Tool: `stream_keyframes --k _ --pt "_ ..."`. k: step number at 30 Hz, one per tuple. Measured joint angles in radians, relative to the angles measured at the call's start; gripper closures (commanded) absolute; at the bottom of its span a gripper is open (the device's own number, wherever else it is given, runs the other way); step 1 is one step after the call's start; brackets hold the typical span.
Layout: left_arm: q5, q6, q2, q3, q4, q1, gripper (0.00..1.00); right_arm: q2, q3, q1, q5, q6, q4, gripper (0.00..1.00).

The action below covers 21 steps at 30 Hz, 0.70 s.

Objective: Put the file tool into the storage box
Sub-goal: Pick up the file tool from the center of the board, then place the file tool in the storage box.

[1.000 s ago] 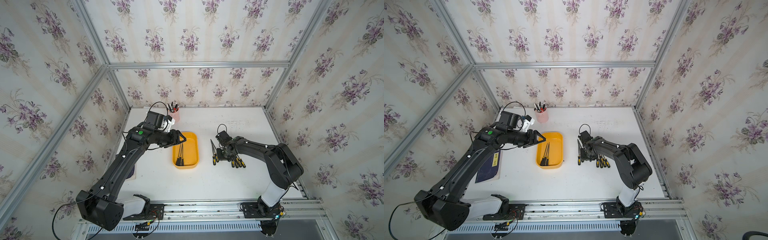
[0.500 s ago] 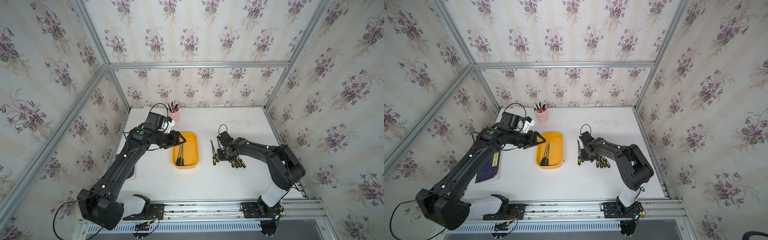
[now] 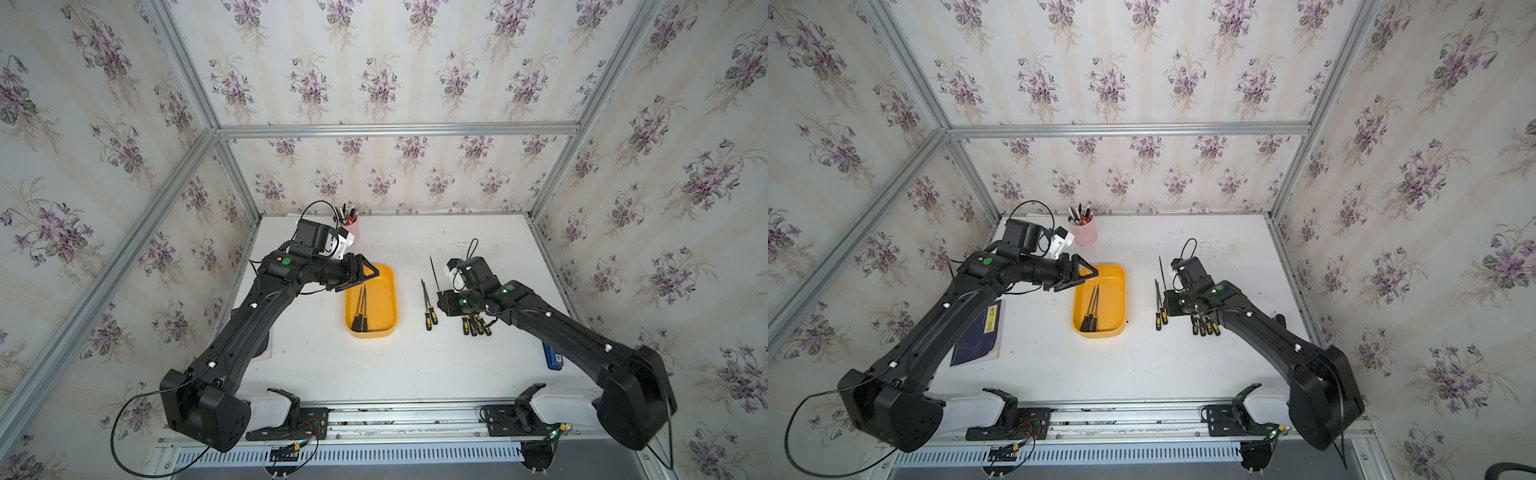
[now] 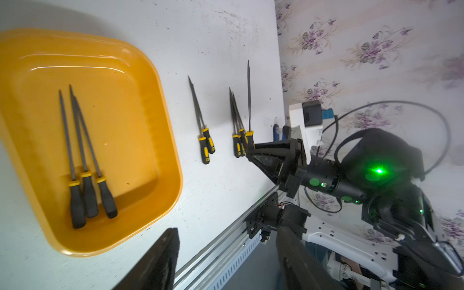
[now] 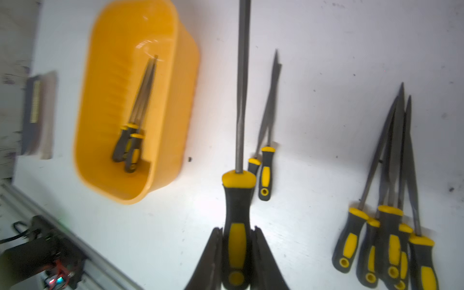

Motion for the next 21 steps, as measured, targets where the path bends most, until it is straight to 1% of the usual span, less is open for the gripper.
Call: stream_keyframes --k 2,4,8,10,14,17,19,21 --pt "0.038 -0.059 0.009 0.0 0.068 -0.011 0.31 -0.096 -0.01 0.0 -0.067 0.007 0.003 0.96" --pt "0.063 -0.114 0.023 0.003 0.132 -0.034 0.31 -0.154 -0.011 0.001 -0.122 0.019 0.01 0.96" --pt "0.08 -0.2 0.08 0.059 0.226 -0.12 0.31 -0.206 -0.018 0.025 -0.197 0.071 0.026 0.96" --pt "0.07 -0.211 0.122 0.104 0.243 -0.166 0.31 -0.215 -0.021 0.046 -0.217 0.093 0.029 0.96" --pt "0.008 -0.213 0.198 0.186 0.241 -0.252 0.32 -0.217 -0.034 0.077 -0.232 0.132 0.047 0.96" --pt "-0.037 -0.189 0.237 0.217 0.221 -0.284 0.36 -0.218 -0.038 0.093 -0.232 0.159 0.063 0.96" --pt "-0.069 -0.172 0.254 0.221 0.193 -0.292 0.39 -0.22 -0.039 0.1 -0.232 0.165 0.075 0.95" --pt "-0.095 -0.155 0.262 0.223 0.163 -0.297 0.39 -0.225 -0.042 0.106 -0.232 0.173 0.082 0.95"
